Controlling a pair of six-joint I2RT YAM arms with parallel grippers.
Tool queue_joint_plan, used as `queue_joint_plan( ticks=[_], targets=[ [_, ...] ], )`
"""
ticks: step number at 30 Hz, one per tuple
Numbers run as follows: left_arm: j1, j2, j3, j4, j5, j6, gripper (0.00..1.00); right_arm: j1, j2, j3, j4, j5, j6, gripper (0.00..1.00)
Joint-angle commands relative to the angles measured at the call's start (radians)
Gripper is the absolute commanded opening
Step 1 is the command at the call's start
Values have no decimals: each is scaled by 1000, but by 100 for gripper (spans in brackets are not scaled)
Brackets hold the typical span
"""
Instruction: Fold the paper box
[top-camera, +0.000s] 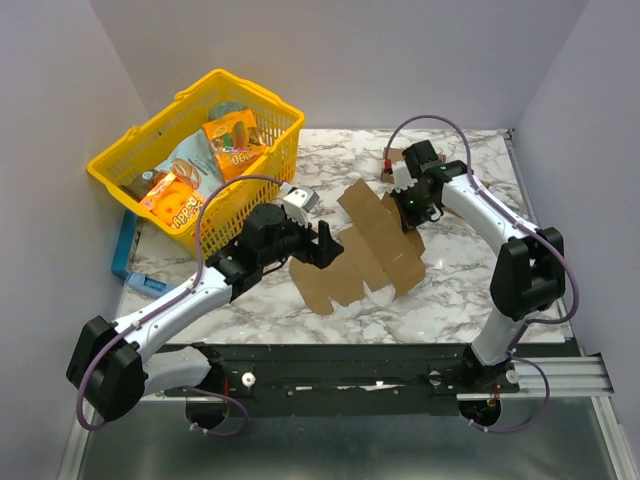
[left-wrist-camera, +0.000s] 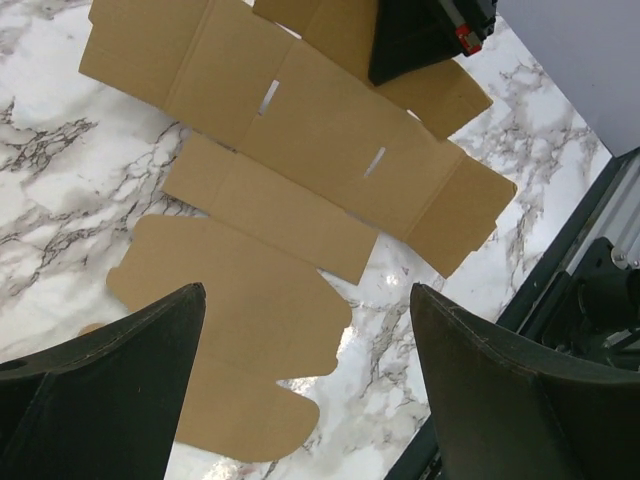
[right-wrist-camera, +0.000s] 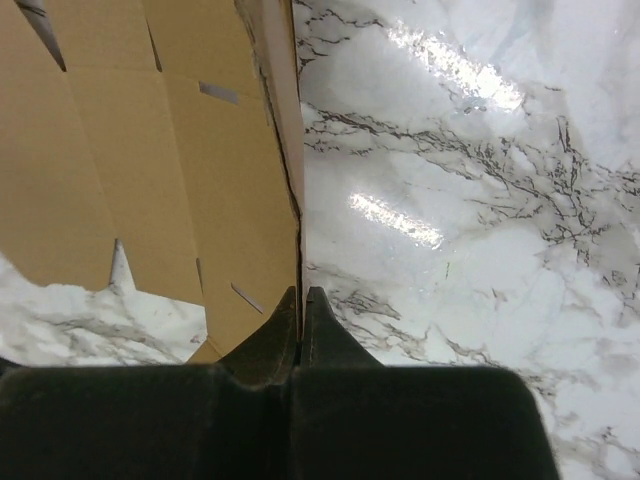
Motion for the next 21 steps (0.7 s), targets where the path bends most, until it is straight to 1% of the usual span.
queue_joint_plan(
  ticks=[1,3,4,6,7,8,12,14,16,18,21],
  targets=[
    [-33,13,-76,187,-15,-56,86,71,50,-4,33,267,55,1],
    [-52,21,-143,229,-13,-73,80,100,56,-29,54,300,81,1],
    [-56,34,-165,261,-16,-77,71,107,62,-32,69,335,94,1],
    [-65,53,-229,306,-22,-93,64,126,71,-38,78,358,114,1],
    [-72,73,-252,356,-22,-109,63,133,76,-41,87,396,121,1],
    [-76,87,-284,376,-18,-116,62,139,84,-41,92,415,127,1],
    [-104,137,-323,435,-47,-117,61,174,84,-49,115,499,150,1],
    [-111,176,-349,488,-53,-119,61,182,72,-55,129,506,181,1],
    [-112,231,-363,533,-59,-123,59,199,53,-56,137,512,186,1],
    [-112,268,-378,559,-62,-132,55,223,38,-56,137,510,186,1],
    [-113,340,-395,613,-53,-143,52,257,29,-50,132,500,195,1]
  ],
)
